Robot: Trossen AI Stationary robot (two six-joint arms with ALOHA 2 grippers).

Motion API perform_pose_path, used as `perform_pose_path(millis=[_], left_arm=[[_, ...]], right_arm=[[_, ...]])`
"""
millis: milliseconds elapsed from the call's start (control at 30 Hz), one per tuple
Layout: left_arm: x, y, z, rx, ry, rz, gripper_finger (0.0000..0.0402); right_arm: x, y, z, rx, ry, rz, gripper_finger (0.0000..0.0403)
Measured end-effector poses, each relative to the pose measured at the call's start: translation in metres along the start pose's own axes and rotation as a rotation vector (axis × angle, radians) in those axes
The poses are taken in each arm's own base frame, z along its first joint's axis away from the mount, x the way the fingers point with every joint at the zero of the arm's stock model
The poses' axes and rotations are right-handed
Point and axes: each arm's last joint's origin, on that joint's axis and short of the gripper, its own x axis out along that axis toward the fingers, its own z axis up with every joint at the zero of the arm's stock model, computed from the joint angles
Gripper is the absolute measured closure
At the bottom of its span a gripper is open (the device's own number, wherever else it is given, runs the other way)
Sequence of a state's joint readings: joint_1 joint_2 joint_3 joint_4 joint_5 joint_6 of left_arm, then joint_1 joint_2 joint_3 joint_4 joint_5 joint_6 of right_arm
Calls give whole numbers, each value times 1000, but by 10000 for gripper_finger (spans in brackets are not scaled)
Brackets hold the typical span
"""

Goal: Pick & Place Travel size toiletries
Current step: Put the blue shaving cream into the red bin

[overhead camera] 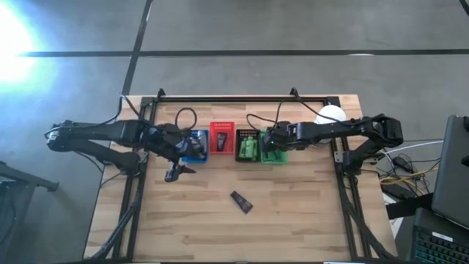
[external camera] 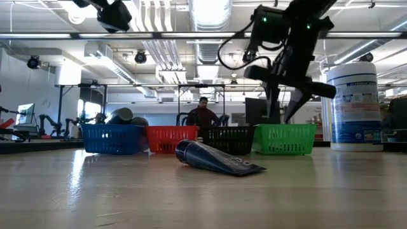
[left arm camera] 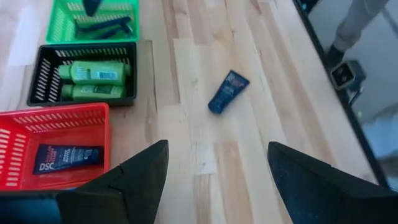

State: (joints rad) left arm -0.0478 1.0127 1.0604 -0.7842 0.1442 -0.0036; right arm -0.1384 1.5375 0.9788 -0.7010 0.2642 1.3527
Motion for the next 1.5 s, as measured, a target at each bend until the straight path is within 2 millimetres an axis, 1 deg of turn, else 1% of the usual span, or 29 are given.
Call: perform_pose_path(millis=[100,233,333,400,467,533,600,700,900,1100,1300,1400,1500], left_arm=[[10,1,-6,54,36,-10,122],[30,-2,-16,223,105,-63,127],[50,-5,-13,363,71,-85,128],[66,-6,-7,403,12,-94,128],[82,-6,0,412,-46,-127,128],[100,-6,4,414,-67,-173,128],[119,-5,6,418,-57,-196,128],[146,-6,8,431,-9,-228,128],[200,-8,15,435,78,-253,128],[246,-7,23,427,159,-246,128],[276,-5,21,393,326,-270,128],[286,-4,18,383,395,-253,129],[290,-3,18,369,446,-244,131]], right_arm=[[-10,8,-1,-71,-12,38,200],[-38,28,-8,-229,-41,136,161],[-56,35,-23,-340,-11,110,140],[-66,34,-35,-368,17,58,129],[-73,26,-46,-366,39,-22,119],[-80,16,-57,-343,50,-86,111],[-84,5,-67,-338,62,-138,105],[-89,-11,-78,-339,74,-149,100],[-94,-43,-87,-347,73,-127,97],[-105,-64,-85,-367,7,-59,111],[-111,-77,-78,-378,-24,-12,116],[-112,-82,-75,-391,-43,6,109],[-113,-86,-73,-411,-61,15,100]])
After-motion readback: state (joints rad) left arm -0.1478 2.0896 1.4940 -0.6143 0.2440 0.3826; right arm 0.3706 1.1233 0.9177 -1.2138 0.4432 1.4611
